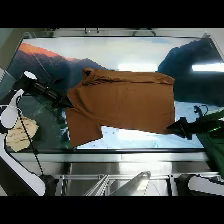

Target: Fold the shirts.

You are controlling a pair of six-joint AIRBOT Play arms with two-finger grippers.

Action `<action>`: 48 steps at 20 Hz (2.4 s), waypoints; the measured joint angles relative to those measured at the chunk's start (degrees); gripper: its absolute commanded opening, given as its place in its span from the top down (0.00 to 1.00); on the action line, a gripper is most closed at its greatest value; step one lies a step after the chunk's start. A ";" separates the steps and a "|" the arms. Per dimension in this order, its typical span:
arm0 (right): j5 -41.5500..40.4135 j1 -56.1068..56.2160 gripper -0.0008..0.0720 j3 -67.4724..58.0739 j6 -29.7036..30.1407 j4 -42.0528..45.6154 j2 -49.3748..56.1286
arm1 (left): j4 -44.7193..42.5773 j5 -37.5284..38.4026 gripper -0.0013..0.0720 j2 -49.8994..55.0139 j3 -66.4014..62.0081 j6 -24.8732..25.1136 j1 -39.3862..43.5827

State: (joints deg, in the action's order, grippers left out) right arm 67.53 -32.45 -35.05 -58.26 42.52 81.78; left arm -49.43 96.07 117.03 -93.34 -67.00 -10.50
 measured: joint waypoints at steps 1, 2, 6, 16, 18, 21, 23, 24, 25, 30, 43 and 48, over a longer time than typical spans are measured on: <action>-1.18 0.00 0.49 -0.55 0.00 -0.50 0.02 | -0.02 0.04 0.96 0.00 0.00 0.00 0.00; -2.34 0.00 0.49 -1.14 0.02 -0.81 0.00 | -0.02 0.24 0.96 0.00 0.00 0.02 -0.07; -3.54 0.07 0.61 -2.32 0.02 -1.49 0.09 | -0.02 0.57 0.96 0.00 0.00 0.09 -0.39; 1.68 0.13 0.69 2.21 1.51 -2.60 0.02 | -0.02 1.31 0.96 0.00 0.00 0.15 -0.52; 1.09 0.13 0.95 2.64 2.23 -2.56 0.04 | -0.02 1.49 0.96 0.00 0.00 0.17 -0.52; 0.76 0.13 0.96 2.89 3.45 -2.82 0.04 | -0.02 1.70 0.96 0.00 0.00 1.11 -0.55; 1.68 0.13 0.96 2.56 3.98 -2.93 0.02 | 0.00 2.60 0.96 0.00 0.00 2.12 -0.70; 3.10 0.11 0.96 2.12 4.28 -3.02 -0.11 | 0.13 3.02 0.96 0.00 0.00 2.51 -0.94; 5.01 0.09 0.96 1.42 4.39 -3.52 -0.57 | 1.05 3.78 0.96 -0.02 0.04 2.84 -1.36; 15.41 0.09 0.97 -4.87 5.22 -11.06 -9.07 | 17.20 6.84 0.96 -6.80 7.30 8.00 -5.46; 2.03 -8.87 0.97 -46.29 11.91 -48.74 -37.57 | 74.01 2.62 0.95 -57.68 2.69 8.98 -30.10; 1.09 -12.31 0.96 -51.19 11.39 -46.88 -39.69 | 72.94 -0.37 0.95 -60.39 -1.22 3.45 -39.98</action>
State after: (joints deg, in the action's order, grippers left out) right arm 68.62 -44.75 -86.24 -46.87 -4.36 42.09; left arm 23.51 95.70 56.64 -94.56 -63.55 -50.48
